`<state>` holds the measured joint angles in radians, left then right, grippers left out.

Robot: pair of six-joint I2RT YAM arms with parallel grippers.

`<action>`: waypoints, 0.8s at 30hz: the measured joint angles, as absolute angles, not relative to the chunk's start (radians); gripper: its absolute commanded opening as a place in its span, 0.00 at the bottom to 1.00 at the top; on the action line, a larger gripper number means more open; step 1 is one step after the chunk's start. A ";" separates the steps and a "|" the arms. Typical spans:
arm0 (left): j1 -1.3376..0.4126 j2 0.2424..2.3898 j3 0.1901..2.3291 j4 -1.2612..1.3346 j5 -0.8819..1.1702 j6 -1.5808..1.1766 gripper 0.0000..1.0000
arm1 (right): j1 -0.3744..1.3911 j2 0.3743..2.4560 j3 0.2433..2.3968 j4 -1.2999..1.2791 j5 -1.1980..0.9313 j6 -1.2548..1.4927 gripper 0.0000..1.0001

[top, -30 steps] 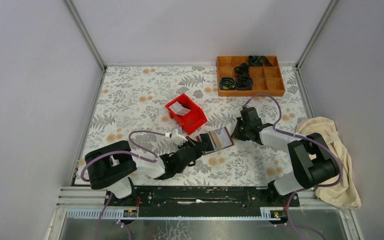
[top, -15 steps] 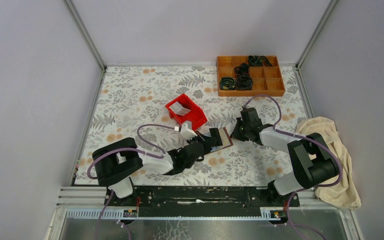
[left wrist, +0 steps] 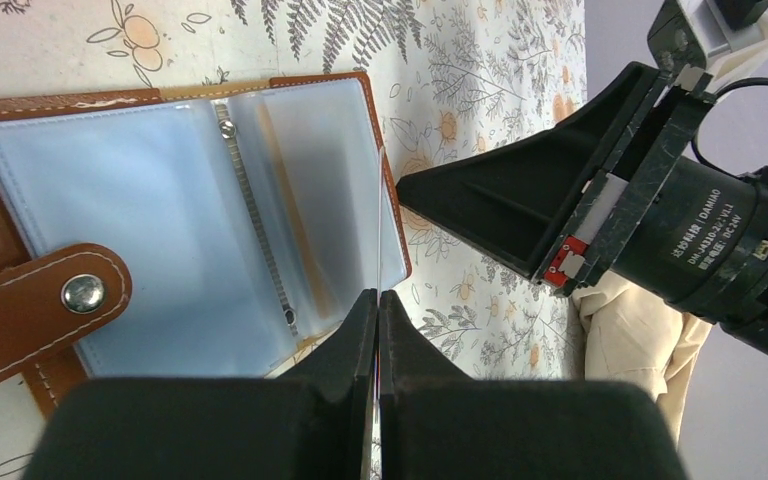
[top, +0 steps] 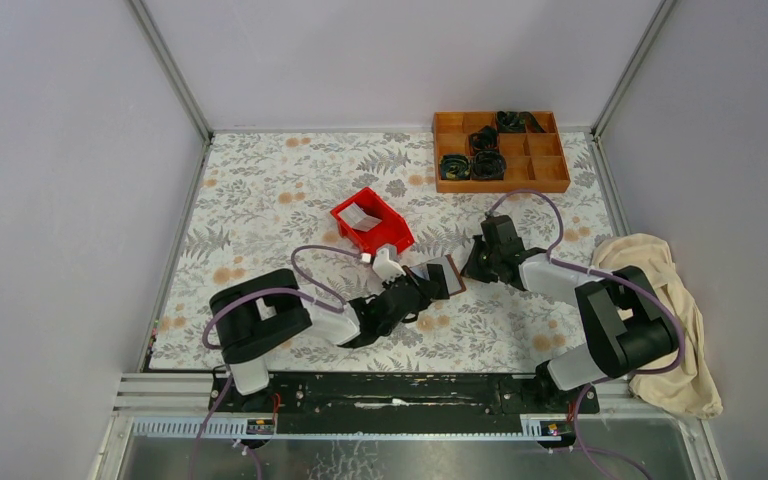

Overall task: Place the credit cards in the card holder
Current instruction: Turn over the card slot in the card holder.

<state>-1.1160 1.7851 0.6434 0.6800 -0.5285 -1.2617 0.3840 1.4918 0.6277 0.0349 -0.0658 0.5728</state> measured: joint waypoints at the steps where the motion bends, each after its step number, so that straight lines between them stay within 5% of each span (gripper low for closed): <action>1: -1.114 1.790 0.647 0.680 -0.523 -1.262 0.00 | 0.384 1.490 0.628 0.032 -0.063 0.574 0.03; 24: -1.104 1.653 0.497 0.684 -0.567 -1.280 0.00 | 0.384 1.450 0.649 -0.084 0.015 0.566 0.03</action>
<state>-1.1042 1.6531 0.4973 0.6838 -0.5667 -1.2800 0.3840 1.4502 0.6487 -0.0841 0.0154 0.5659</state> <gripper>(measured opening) 0.012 0.039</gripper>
